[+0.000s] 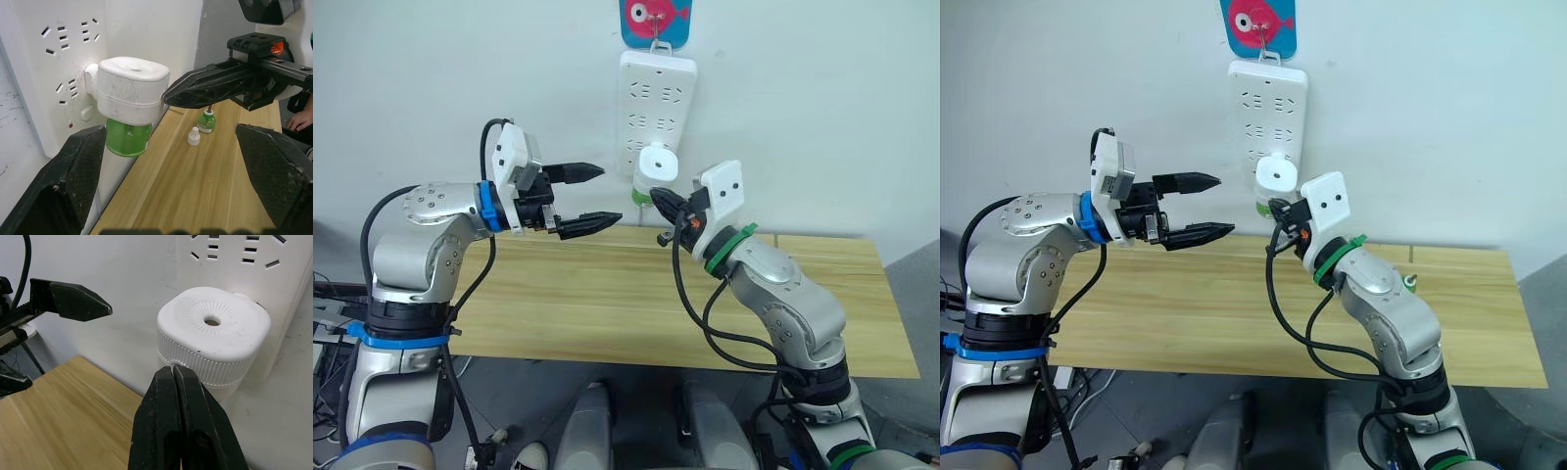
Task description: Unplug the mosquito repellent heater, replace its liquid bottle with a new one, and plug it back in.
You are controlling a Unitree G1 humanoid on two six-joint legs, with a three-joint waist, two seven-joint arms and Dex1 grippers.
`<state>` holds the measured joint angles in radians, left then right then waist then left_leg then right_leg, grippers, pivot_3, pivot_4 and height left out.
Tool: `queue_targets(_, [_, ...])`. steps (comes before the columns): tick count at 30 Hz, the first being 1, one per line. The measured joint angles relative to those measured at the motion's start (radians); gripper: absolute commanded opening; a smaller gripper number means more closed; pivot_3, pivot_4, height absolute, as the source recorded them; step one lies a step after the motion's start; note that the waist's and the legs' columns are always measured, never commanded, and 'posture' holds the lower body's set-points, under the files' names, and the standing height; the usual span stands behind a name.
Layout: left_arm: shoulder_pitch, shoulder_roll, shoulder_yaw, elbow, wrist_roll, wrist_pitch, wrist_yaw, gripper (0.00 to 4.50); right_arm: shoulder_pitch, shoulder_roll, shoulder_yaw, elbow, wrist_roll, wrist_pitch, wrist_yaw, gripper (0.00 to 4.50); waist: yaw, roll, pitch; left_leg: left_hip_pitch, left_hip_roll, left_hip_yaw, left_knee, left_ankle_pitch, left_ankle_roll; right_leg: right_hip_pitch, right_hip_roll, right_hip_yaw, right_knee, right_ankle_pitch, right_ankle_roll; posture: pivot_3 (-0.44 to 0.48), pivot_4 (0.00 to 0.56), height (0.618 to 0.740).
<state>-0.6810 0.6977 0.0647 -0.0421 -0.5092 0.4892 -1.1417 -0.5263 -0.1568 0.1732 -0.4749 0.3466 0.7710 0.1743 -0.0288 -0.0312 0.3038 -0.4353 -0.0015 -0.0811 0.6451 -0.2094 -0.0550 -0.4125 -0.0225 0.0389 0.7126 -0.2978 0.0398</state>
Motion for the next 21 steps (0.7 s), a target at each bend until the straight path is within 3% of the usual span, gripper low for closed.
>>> queue_targets(21, [-0.004,-0.007,-0.001,0.013,0.005,-0.016,0.000,4.50,-0.005,0.042,-0.037,0.024,-0.004,0.021,0.013,0.06,0.001,0.000,0.000,0.001,0.000,-0.002,0.000,0.004,-0.002,0.000,0.000,-0.001,0.003,0.001,-0.001,0.097,0.237,0.740])
